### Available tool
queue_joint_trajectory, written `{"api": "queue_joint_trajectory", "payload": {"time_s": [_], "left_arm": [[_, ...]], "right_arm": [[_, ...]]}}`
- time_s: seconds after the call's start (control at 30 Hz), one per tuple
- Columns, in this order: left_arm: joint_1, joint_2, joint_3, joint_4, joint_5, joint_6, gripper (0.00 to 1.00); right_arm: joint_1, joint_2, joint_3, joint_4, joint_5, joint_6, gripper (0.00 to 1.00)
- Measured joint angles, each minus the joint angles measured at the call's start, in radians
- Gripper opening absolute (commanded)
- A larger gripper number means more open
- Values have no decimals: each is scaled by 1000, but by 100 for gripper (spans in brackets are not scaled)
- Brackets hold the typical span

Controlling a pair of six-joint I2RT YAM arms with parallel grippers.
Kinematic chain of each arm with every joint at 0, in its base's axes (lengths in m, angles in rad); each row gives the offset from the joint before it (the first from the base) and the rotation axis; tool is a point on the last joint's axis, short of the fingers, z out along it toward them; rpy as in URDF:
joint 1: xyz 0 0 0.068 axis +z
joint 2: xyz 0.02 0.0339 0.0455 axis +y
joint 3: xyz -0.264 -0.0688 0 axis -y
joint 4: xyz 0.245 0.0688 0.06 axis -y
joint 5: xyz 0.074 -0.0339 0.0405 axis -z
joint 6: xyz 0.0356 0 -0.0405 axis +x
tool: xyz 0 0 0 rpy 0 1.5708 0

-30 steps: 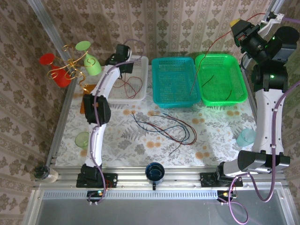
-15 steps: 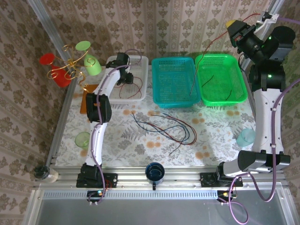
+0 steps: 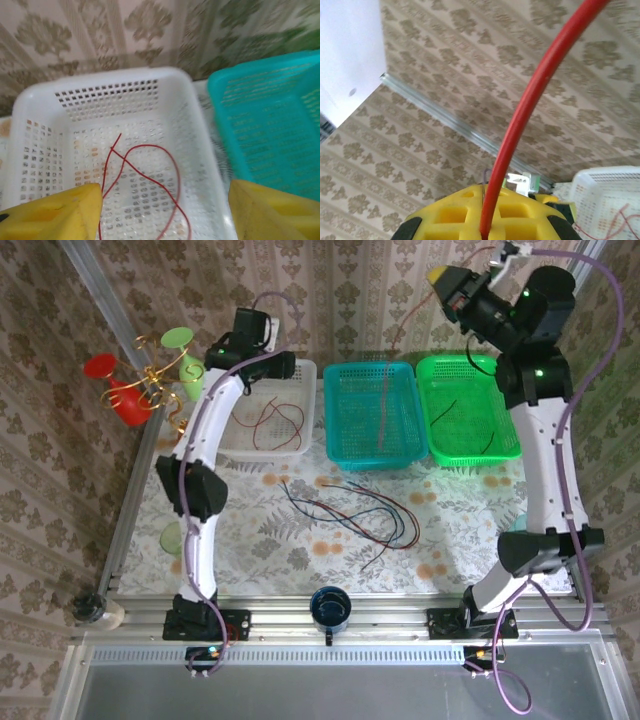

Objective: Untangle the cables

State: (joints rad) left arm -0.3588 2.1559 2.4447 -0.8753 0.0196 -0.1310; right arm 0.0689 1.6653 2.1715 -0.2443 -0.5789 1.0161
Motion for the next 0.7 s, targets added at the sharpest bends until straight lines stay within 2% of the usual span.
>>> {"api": "queue_joint_trajectory", "payload": {"time_s": [0.13, 0.37, 0.5, 0.7], "left_arm": [[-23, -212, -186, 44, 16, -14, 70], [-5, -569, -653, 142, 77, -148, 71], [0, -736, -889, 185, 92, -208, 71], [1, -936, -1104, 195, 74, -248, 72]], "right_arm": [[77, 122, 192, -31, 26, -10, 0], [182, 400, 583, -74, 83, 0, 0], [225, 499, 629, -51, 119, 34, 0], [279, 648, 629, 32, 138, 99, 0]]}}
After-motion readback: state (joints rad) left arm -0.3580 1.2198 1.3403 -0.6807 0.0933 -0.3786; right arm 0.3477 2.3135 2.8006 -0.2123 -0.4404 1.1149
